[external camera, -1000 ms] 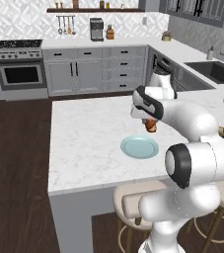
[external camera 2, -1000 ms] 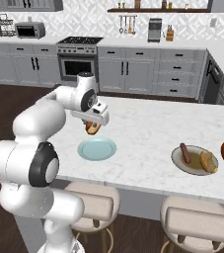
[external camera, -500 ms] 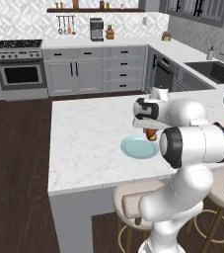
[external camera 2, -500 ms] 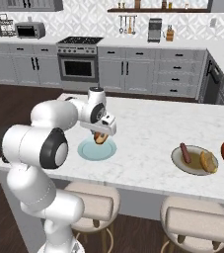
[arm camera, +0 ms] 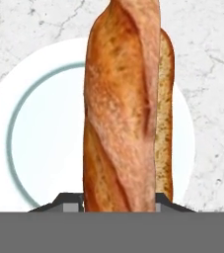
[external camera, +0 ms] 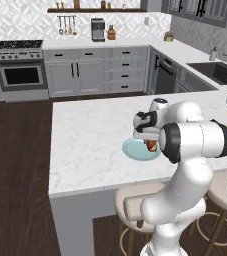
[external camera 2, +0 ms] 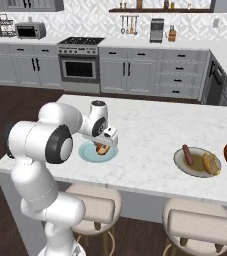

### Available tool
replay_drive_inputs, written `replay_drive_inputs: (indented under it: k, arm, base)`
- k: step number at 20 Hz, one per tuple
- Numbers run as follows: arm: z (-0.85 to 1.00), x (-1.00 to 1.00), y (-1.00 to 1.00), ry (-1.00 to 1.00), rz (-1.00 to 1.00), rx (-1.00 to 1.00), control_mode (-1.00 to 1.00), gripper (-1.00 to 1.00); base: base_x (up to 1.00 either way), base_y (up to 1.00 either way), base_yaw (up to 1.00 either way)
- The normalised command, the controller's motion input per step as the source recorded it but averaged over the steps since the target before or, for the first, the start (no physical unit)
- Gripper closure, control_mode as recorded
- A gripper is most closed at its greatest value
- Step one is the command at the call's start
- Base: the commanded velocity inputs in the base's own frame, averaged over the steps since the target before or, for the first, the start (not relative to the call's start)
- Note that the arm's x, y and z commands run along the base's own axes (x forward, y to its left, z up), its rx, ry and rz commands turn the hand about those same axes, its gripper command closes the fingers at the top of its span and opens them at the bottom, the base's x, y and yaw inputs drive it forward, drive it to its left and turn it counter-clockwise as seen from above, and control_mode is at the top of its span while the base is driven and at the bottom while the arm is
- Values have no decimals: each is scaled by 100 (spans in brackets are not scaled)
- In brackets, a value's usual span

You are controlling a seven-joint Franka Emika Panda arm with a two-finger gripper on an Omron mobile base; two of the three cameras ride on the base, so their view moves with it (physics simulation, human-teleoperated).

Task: Place one bun and one sausage from the bowl on each plate.

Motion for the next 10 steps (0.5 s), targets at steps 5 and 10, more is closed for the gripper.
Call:
replay_drive_inputs:
  k: [5,10]
  arm:
    - [-23,21,0,0,0,0,-100,100]
    - [-26,14,-4,0,0,0,-100,100]
  base:
    - [0,0,0]
    - [0,0,0]
